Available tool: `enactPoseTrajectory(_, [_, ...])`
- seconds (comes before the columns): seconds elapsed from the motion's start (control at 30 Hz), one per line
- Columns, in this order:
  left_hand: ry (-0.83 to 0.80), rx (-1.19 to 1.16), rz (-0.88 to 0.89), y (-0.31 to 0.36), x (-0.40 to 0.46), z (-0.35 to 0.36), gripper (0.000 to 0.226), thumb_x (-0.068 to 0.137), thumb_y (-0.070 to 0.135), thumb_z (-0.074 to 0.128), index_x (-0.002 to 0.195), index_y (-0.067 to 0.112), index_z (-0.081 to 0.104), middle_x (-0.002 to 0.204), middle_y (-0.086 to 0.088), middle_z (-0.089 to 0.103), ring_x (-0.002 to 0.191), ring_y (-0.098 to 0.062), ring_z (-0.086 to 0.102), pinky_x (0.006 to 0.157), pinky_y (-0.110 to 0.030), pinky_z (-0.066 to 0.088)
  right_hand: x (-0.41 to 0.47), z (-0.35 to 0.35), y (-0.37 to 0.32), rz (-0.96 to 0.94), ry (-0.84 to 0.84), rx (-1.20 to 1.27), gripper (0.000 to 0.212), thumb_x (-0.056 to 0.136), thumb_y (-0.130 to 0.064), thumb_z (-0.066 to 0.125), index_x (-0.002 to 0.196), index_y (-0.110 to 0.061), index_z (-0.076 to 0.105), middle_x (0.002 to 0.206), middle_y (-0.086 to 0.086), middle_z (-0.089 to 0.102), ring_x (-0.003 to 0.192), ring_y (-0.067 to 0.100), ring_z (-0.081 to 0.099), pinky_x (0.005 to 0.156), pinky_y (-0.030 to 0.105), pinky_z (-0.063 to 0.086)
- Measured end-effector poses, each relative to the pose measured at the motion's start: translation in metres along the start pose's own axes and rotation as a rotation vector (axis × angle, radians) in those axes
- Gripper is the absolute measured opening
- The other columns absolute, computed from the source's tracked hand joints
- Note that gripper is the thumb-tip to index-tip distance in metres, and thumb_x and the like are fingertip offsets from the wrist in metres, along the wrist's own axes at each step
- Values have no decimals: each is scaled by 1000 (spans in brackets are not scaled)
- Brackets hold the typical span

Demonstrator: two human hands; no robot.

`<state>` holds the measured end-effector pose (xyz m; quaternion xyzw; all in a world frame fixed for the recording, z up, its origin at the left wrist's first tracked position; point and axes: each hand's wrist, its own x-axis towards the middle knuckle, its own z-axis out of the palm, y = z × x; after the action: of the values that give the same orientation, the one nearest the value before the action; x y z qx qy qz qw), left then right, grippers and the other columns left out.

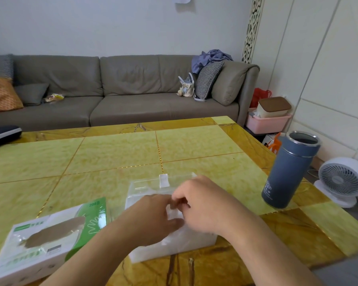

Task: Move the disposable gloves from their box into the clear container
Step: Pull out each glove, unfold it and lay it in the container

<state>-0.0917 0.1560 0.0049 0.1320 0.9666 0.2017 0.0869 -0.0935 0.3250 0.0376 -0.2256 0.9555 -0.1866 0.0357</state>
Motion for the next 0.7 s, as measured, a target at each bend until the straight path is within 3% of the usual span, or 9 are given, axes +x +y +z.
enactPoseTrajectory(0.13, [-9, -94, -40, -6, -2, -8, 36, 96, 50, 65, 131, 44, 60, 102, 19, 64, 92, 0, 61, 82, -20, 49, 1, 0, 7, 123, -50, -139, 31, 96, -7, 62, 121, -21, 74, 118, 4, 68, 90, 25, 70, 76, 39, 62])
enactPoseTrajectory(0.23, [170, -4, 28, 0, -15, -23, 22, 102, 38, 57, 121, 39, 66, 102, 21, 64, 93, 0, 62, 83, -18, 51, 3, 2, 8, 161, -64, -178, 30, 92, -30, 70, 120, -20, 73, 119, 3, 70, 95, 27, 71, 80, 41, 61])
enactPoseTrajectory(0.3, [309, -57, 165, 17, -34, -33, 13, 100, 37, 57, 106, 39, 69, 95, 24, 65, 93, 3, 61, 79, -17, 51, 7, 7, 6, 174, -89, -218, 24, 84, -32, 70, 105, -22, 74, 99, 0, 74, 83, 25, 72, 72, 40, 62])
enactPoseTrajectory(0.33, [304, -92, 229, 26, -46, -37, 10, 96, 44, 59, 101, 41, 66, 94, 26, 64, 95, 5, 60, 78, -16, 50, 10, 9, 6, 163, -103, -232, 18, 80, -29, 68, 96, -24, 73, 89, -3, 72, 76, 23, 71, 66, 37, 60])
enactPoseTrajectory(0.4, [228, -75, 318, 38, -65, -33, 27, 86, 65, 56, 104, 44, 58, 102, 28, 59, 102, 6, 57, 80, -16, 49, 15, 11, 7, 141, -119, -225, 15, 71, -20, 64, 85, -22, 70, 78, -5, 71, 71, 23, 70, 55, 33, 56])
enactPoseTrajectory(0.47, [184, 119, 335, 38, -71, -16, 43, 80, 74, 50, 109, 44, 51, 106, 25, 55, 102, 3, 55, 82, -17, 48, 16, 11, 5, 162, -157, -222, 15, 69, -9, 71, 82, -16, 69, 79, 1, 70, 66, 26, 68, 46, 29, 47])
enactPoseTrajectory(0.57, [253, 225, 378, 28, -67, 9, 21, 80, 54, 55, 88, 36, 61, 81, 16, 58, 74, -10, 61, 57, -24, 52, 12, 15, 2, 188, -131, -234, 18, 69, -4, 71, 80, -12, 59, 80, 4, 58, 57, 26, 51, 43, 27, 30])
enactPoseTrajectory(0.63, [379, 176, 420, 20, -63, 18, 15, 86, 39, 55, 77, 30, 63, 72, 13, 55, 66, -14, 57, 51, -27, 50, 9, 17, 0, 187, -109, -225, 13, 73, -5, 62, 79, -13, 54, 80, 3, 54, 58, 26, 48, 44, 30, 29])
enactPoseTrajectory(0.7, [411, 124, 392, 14, -60, 19, 15, 90, 33, 56, 77, 31, 62, 74, 13, 54, 68, -14, 55, 50, -26, 48, 7, 17, 0, 181, -111, -211, 10, 77, -7, 60, 85, -14, 58, 87, 3, 58, 66, 25, 56, 48, 32, 37])
